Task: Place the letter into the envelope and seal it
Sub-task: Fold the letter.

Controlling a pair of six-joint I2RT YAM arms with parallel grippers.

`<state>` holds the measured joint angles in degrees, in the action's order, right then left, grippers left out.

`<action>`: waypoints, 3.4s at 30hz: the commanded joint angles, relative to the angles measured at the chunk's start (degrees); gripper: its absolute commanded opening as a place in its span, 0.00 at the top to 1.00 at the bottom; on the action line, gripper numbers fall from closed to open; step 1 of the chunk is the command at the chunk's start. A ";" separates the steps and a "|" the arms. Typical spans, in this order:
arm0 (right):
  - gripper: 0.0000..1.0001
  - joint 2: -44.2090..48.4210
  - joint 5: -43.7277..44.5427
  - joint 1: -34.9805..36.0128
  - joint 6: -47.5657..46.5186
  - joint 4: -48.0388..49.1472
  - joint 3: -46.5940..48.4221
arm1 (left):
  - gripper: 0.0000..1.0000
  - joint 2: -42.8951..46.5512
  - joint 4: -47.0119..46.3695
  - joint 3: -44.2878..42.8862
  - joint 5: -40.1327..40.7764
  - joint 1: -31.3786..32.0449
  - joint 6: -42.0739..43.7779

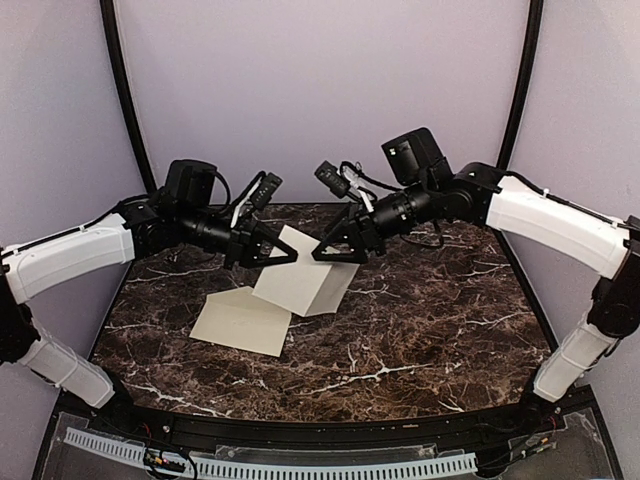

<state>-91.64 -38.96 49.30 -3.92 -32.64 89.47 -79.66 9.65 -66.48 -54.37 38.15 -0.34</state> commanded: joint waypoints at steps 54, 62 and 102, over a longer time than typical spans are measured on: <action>0.61 9.21 15.67 3.17 22.47 46.23 -20.73 | 1.00 8.05 -42.29 12.29 16.96 3.41 -20.28; 0.75 9.98 13.50 3.17 22.70 47.98 -21.57 | 1.00 7.71 -43.09 12.34 15.69 3.42 -20.81; 1.00 16.67 8.10 -0.60 12.95 34.18 -23.00 | 0.11 16.67 -17.53 7.65 29.45 1.90 -7.84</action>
<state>-75.85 -27.83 49.58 14.48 10.39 63.96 -65.36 -17.96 -54.28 -27.49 40.88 -14.06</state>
